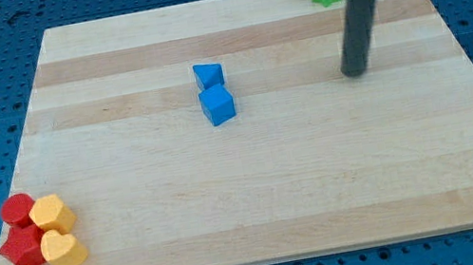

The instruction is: Move your arm closer to the red star

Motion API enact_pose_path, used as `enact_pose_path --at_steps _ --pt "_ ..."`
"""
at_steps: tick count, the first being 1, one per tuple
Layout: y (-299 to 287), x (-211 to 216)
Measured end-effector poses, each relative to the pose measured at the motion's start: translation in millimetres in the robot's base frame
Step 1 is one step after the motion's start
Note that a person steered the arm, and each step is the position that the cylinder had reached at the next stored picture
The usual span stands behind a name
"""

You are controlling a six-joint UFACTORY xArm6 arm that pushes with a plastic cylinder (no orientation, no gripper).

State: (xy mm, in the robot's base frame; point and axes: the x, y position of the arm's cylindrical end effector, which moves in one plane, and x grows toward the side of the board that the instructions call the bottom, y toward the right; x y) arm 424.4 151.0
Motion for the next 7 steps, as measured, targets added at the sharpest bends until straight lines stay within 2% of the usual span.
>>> enact_pose_path --at_steps 1,2,3,5,7 --pt "-25 73" --pt "-76 142" --pt "-149 184" --pt "-259 194" --pt "-337 194"
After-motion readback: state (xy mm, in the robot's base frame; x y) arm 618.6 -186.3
